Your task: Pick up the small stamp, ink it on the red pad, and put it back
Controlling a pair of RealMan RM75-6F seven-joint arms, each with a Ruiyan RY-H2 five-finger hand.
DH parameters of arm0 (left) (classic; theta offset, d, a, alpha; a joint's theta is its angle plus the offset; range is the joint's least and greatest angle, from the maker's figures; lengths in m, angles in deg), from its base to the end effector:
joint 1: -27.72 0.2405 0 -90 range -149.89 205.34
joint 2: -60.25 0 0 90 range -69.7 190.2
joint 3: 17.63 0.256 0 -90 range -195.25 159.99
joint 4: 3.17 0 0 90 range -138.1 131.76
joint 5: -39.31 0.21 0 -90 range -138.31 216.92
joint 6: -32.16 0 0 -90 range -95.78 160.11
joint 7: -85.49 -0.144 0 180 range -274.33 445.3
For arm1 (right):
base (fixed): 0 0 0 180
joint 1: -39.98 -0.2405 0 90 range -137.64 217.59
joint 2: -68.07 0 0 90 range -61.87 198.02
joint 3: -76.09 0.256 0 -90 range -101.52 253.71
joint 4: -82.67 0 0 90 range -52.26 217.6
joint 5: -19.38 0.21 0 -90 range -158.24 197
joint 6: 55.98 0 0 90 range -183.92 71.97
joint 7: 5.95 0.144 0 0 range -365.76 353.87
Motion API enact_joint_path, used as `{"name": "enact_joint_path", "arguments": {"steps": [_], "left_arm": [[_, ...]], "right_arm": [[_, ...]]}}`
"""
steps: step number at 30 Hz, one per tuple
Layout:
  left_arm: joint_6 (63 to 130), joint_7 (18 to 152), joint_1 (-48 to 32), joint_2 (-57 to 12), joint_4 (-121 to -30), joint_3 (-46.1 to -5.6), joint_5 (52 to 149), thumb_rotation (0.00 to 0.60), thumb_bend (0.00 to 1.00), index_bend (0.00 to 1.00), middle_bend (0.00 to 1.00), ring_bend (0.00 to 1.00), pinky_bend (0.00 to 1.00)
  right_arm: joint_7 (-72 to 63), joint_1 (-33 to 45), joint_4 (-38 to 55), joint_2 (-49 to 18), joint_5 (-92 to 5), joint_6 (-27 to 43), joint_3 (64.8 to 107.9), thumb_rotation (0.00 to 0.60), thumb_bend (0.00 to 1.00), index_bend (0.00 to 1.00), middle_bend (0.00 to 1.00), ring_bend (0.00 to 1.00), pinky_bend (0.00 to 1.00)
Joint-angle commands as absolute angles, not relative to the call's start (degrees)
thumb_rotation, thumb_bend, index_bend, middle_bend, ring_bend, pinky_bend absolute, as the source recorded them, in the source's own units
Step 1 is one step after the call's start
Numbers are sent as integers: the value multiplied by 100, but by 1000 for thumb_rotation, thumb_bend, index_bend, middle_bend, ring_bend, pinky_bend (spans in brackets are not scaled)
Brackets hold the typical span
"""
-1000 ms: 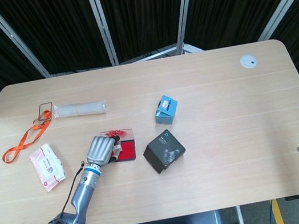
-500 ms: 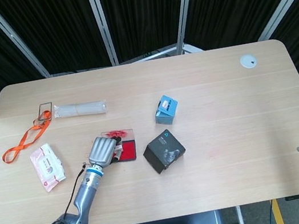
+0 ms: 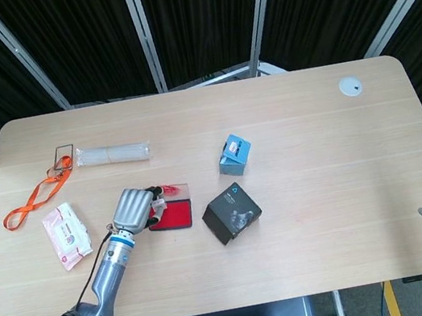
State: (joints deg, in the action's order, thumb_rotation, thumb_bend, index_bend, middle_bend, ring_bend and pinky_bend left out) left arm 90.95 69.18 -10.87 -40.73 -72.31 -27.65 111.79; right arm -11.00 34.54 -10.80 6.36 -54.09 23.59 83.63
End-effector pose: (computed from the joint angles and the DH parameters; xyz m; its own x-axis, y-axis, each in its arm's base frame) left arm -0.1672 0.3377 -0.0584 0.4527 0.1813 0.8730 0.8548 -0.3669 -0.3671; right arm -0.3344 -0.1984 0.1820 0.4539 -0.0247 0.8907 -0.8730 0.1876 0.4501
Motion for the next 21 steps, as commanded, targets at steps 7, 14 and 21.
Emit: {"name": "enact_joint_path", "arguments": {"steps": [7,14,21], "left_arm": [[9108,7368,-717,-3630,-7033,-2461,11202,600,420,519,540,892,953],[9082,7615,-624,-3718,-6661,-2345,11275,600,419,515,539,887,951],[9107,7753,-581,-3869,-6410,-2287,11384,600,416,510,530,885,951]], "right_arm": [[-1157,3468,-1136,630,-5472,2411,8335,600,0,0,0,0,0],[-1165,3472,-1158,638,-5482,2429,8337,600,0,0,0,0,0],[-1154,3472,-1146,636,-5469,2429,8344,600,0,0,0,0,0]]}}
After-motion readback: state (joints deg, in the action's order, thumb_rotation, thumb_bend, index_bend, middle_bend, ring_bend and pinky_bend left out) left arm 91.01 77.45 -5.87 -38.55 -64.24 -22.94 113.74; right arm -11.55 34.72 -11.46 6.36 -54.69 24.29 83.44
